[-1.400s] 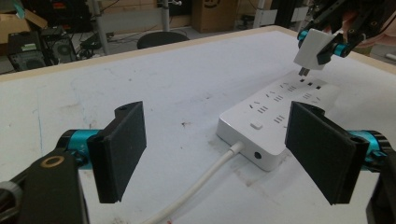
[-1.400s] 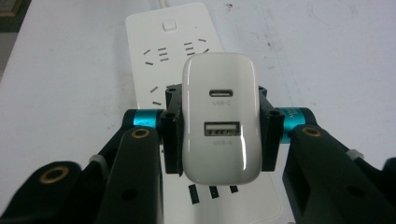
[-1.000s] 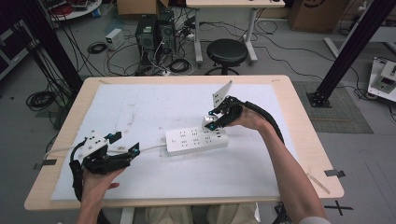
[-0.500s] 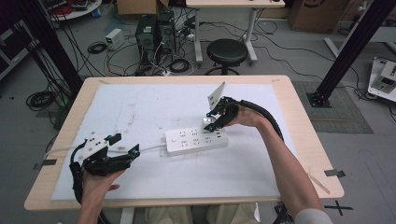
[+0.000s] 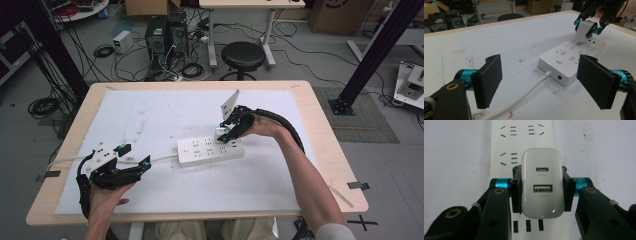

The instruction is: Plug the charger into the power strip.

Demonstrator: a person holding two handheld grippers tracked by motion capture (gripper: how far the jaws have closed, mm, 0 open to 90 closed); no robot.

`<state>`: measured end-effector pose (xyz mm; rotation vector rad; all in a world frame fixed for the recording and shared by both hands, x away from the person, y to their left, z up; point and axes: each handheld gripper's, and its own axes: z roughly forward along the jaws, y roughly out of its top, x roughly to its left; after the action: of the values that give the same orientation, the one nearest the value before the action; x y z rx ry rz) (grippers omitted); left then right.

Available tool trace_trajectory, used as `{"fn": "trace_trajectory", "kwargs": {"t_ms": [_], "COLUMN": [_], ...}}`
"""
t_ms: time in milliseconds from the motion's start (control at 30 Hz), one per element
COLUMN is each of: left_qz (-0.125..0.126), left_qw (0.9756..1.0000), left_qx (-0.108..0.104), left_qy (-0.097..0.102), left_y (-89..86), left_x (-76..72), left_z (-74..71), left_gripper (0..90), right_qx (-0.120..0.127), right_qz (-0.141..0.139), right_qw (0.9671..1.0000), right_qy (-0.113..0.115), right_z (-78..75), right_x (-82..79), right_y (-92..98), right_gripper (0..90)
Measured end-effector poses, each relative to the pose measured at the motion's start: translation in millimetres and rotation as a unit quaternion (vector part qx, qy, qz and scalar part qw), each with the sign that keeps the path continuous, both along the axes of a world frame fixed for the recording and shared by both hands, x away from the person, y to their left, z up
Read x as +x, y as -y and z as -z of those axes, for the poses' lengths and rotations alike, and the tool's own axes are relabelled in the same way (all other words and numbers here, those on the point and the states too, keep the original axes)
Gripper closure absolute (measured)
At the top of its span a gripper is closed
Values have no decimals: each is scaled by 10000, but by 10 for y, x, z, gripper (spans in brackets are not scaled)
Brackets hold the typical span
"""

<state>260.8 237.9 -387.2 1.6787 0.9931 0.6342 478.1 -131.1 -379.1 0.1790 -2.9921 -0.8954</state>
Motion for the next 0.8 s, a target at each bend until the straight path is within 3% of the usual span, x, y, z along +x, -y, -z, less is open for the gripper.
{"fn": "trace_trajectory", "kwargs": {"t_ms": [100,133,267,633,700,800], "left_qz": [0,17,14,-17,-29,-27], "left_qw": [10000,10000,10000,10000,10000,10000], "left_qx": [0,-9,9,17,-8,-5], "left_qy": [0,-17,-28,-21,-5,-10], "left_y": [0,16,12,-1,1,-1], "left_x": [0,7,-1,-29,-39,-42], "left_z": [0,26,28,19,16,16], "left_gripper": [206,206,206,206,206,206], "right_qx": [-8,-207,-339,-299,-453,-426], "right_qz": [12,-90,-210,-299,-300,-297], "right_qw": [10000,9997,9991,9989,9982,9984], "right_qy": [-9,49,128,201,235,234], "right_z": [-1,-24,-37,-22,28,33], "right_x": [7,7,0,-3,-16,-15], "right_y": [-6,-74,-105,-91,-115,-114], "right_gripper": [635,635,636,635,636,636]}}
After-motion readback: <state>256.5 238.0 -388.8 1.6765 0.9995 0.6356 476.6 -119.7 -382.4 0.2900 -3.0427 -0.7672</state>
